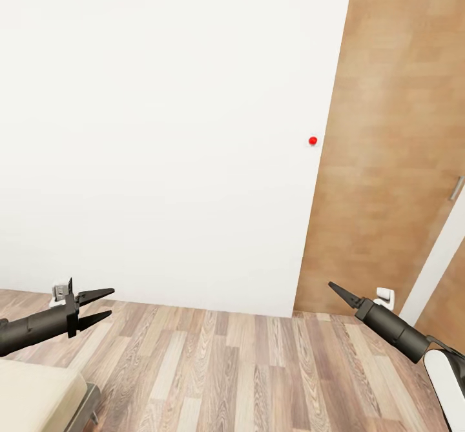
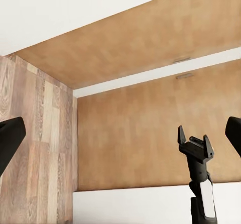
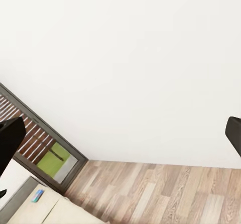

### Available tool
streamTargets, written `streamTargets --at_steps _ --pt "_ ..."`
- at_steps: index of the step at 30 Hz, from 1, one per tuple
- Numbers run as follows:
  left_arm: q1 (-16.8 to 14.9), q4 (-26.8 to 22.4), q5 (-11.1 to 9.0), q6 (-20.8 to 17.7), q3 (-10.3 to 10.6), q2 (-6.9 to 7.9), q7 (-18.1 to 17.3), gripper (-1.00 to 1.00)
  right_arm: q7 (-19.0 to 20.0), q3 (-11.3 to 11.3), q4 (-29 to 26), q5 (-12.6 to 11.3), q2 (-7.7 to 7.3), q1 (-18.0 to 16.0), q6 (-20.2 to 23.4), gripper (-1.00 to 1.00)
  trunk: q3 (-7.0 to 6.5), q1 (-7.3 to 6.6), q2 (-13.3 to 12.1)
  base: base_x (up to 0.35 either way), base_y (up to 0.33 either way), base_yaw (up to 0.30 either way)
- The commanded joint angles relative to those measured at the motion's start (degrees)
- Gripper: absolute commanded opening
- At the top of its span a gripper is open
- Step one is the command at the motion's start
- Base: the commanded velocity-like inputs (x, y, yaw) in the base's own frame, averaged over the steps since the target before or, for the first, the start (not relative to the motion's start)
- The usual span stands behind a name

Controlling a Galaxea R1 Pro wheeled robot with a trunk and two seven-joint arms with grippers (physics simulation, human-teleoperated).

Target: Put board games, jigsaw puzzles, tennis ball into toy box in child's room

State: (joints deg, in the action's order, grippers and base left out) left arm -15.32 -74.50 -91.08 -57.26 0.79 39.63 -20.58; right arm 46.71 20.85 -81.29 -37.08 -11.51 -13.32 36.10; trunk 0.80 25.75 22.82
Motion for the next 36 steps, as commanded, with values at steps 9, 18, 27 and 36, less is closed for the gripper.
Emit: streamTargets --at_steps 9,18,27,36 --pt "-0.06 0.05 0.30 -0.05 0.12 0.01 -0.44 1.00 0.05 -0.01 -0.01 -0.22 0.00 -0.04 0.38 1.00 0.08 0.03 0.09 0.002 0.000 0.004" --pt "-0.06 -0.03 0.30 -0.05 0.16 0.01 -0.42 1.00 0.05 -0.02 -0.01 -0.20 0.00 -0.04 0.37 1.00 -0.17 0.03 0.09 0.000 0.000 0.137" --pt "-0.06 -0.03 0.29 0.02 0.17 -0.05 -0.42 1.00 0.05 -0.02 -0.01 -0.25 0.02 -0.04 0.41 1.00 -0.58 0.03 0.09 -0.032 0.000 0.239" --pt "-0.06 -0.03 1.59 0.05 0.18 -0.43 -0.41 1.00 0.05 -0.02 -0.01 -0.24 0.05 -0.04 0.45 1.00 -1.00 0.03 0.09 -0.062 0.000 0.252"
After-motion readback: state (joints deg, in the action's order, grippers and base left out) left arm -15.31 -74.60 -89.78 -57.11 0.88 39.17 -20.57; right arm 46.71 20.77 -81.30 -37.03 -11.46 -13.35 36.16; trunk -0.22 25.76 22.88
